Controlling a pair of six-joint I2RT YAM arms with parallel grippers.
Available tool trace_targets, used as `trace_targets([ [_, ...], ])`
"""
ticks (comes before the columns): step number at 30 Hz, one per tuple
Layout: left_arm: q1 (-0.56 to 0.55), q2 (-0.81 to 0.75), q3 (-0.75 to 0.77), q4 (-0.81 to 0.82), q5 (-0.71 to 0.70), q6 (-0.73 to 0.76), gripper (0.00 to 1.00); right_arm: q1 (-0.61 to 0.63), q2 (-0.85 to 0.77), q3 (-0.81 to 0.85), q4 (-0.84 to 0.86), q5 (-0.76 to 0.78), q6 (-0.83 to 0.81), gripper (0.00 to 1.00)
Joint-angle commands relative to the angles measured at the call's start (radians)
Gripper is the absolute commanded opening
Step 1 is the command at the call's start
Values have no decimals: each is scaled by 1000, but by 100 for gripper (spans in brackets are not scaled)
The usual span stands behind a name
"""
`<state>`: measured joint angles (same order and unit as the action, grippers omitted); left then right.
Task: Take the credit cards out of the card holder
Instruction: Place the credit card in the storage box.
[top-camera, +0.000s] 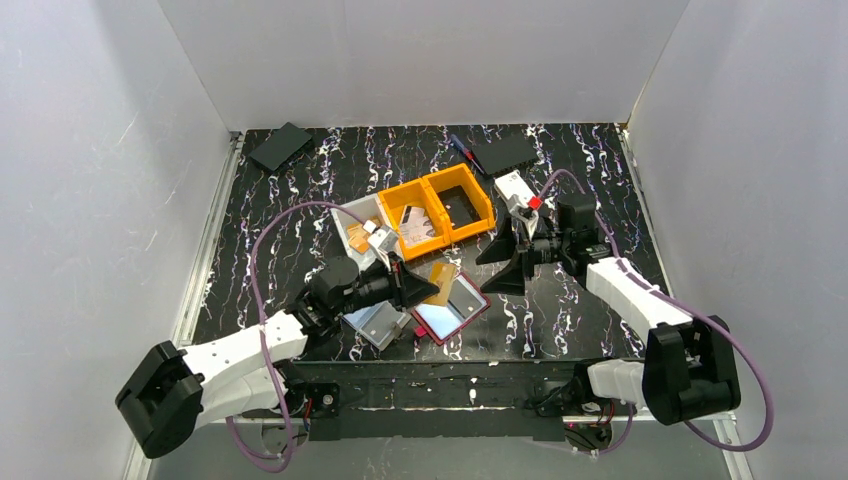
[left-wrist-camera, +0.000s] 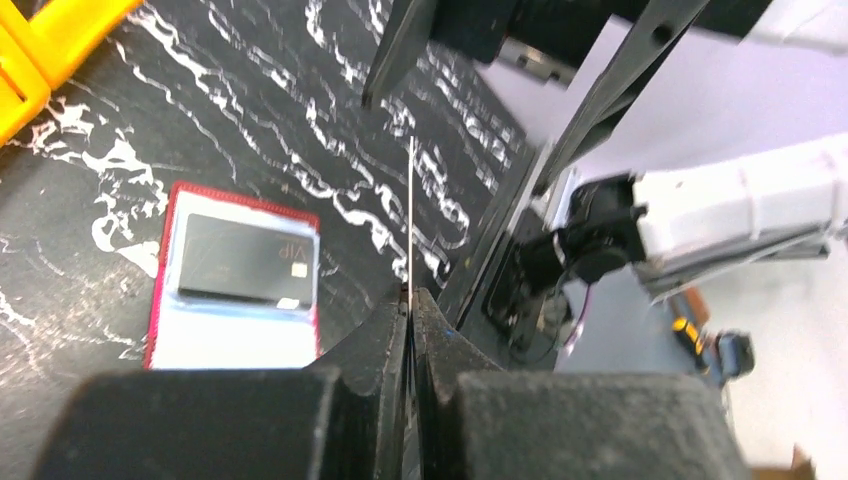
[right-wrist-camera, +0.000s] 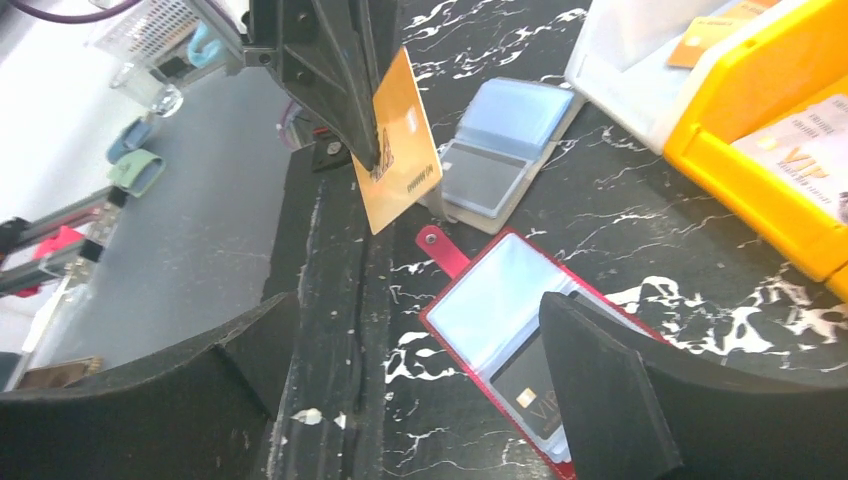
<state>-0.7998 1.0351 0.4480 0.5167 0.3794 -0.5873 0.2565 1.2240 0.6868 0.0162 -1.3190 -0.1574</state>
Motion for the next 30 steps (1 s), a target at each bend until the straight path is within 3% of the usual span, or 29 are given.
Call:
trace_targets([
  [1,-65,-14,-49,367,-266,-167,0,23,52,8,53,-61,76,98],
  [10,-149,136,-13,560,-357,-152,0,54,40,34,17,-62,88,98],
  [13,-168,173,-7,601,-366,-152,0,55,41,49,11,-64,105,93],
  [18,-192,220,-1,642,-366,-152,0,55,68,80,-14,-87,102,75],
  [24,-207,243,-3,659,-400,-148,0,55,107,144,-215,-144,-57,56],
  [27,-212,254,-5,664,-405,-148,0,55,122,169,-300,-160,-129,41],
  [30,-216,262,-6,669,-411,-148,0,55,122,170,-300,-160,-134,20],
])
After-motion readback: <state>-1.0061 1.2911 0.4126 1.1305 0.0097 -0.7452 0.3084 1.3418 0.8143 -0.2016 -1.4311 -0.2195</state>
